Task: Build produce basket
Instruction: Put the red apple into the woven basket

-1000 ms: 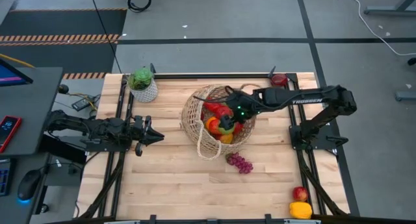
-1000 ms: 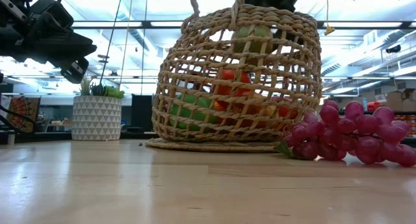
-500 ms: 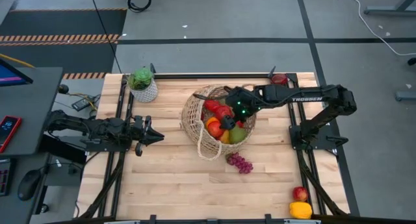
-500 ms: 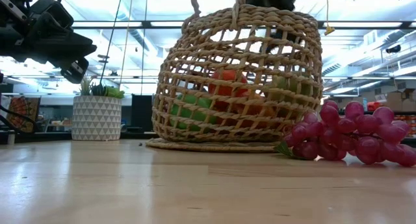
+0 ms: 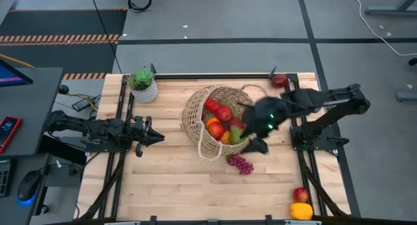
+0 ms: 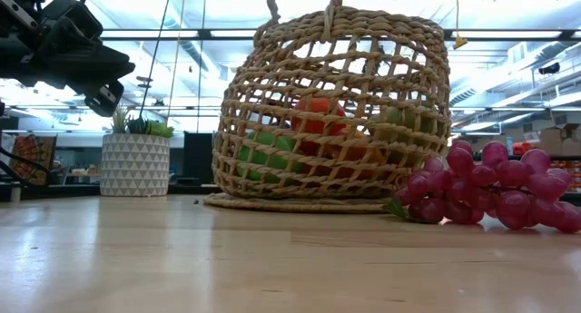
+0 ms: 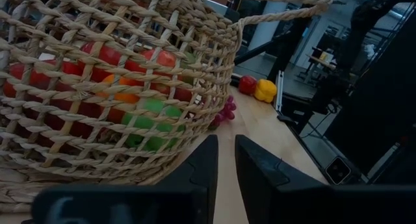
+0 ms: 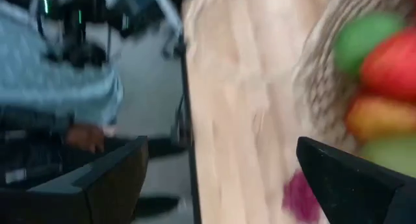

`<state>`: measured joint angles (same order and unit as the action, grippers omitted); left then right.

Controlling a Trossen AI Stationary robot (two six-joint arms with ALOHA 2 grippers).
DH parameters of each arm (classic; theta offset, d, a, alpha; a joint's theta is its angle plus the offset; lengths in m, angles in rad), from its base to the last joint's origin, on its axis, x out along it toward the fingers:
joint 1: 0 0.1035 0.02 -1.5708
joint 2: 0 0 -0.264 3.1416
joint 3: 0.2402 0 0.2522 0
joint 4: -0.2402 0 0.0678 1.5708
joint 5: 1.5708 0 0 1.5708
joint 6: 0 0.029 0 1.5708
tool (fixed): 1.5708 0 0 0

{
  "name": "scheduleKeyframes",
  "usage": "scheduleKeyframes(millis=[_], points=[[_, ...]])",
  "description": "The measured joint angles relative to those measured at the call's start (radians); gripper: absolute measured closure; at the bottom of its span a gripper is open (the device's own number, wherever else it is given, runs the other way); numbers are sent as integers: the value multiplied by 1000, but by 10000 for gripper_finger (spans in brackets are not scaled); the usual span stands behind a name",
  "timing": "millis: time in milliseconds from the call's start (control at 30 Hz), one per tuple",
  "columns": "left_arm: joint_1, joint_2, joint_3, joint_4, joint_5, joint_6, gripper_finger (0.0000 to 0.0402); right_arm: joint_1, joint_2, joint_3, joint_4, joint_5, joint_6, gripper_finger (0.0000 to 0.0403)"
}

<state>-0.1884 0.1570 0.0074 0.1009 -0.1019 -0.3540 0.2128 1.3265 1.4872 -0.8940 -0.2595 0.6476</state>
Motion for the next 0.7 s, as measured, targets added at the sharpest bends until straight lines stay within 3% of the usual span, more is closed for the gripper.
scheduleKeyframes(millis=[300, 700], points=[[0, 0, 0, 0, 0, 0, 339, 299, 5, -4, -234, -57, -64, 9], [0, 0, 0, 0, 0, 0, 343, 620, 72, -168, -251, -16, -294, 9]])
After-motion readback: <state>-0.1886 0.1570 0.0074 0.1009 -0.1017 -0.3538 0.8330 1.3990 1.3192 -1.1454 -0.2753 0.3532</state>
